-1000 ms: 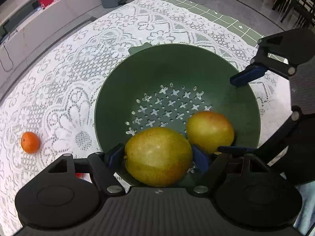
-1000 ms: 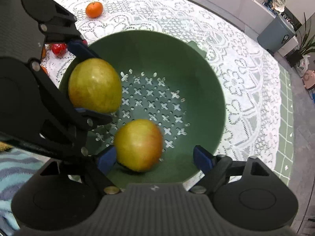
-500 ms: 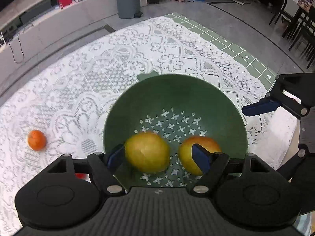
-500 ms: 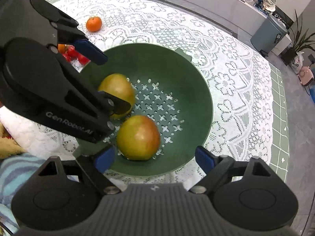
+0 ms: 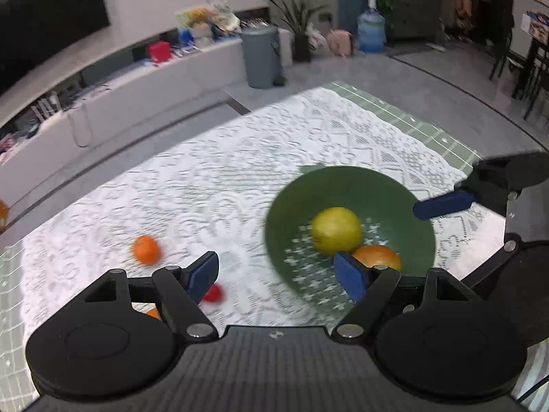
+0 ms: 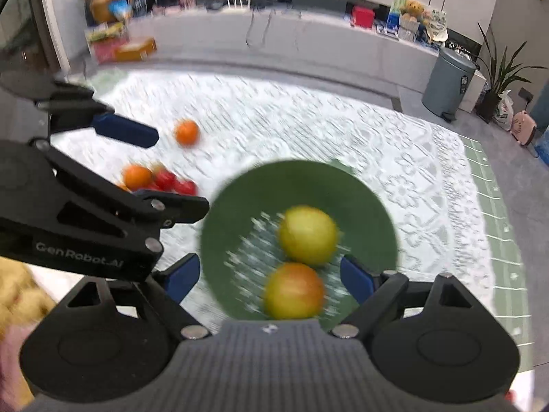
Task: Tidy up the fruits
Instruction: 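Lift both grippers out of the colander and move back over the fruit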
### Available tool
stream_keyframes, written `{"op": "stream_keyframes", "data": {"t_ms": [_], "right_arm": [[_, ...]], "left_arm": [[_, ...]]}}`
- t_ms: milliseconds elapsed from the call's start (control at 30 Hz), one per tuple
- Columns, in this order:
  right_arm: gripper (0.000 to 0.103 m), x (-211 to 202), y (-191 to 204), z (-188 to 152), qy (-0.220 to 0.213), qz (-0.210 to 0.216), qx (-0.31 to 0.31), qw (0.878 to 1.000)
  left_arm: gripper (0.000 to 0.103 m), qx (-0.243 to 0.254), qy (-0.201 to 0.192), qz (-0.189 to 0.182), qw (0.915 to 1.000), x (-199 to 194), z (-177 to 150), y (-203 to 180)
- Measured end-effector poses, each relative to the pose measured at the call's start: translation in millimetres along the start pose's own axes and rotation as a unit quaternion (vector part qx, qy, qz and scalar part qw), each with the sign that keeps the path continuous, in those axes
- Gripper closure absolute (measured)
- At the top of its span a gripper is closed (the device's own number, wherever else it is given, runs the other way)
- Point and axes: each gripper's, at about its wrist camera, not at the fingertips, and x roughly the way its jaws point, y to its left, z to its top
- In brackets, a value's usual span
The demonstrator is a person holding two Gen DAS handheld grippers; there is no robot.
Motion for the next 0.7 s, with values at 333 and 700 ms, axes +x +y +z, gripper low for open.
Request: {"op": "stream_keyframes", "data": {"t_ms": [333, 700], "right_arm": [[0.017, 10, 53, -10, -0.057, 0.04, 0.075, 0.995], [0.017, 34, 116, -24, -0.094, 0.011, 0.076, 0.993]], "left_arm": [[0.015, -0.068, -0.028, 0.048, 0.9961, -36, -50, 56], [0.015, -0.146, -0.029, 0.043, 0.9879, -49, -114, 104]]}}
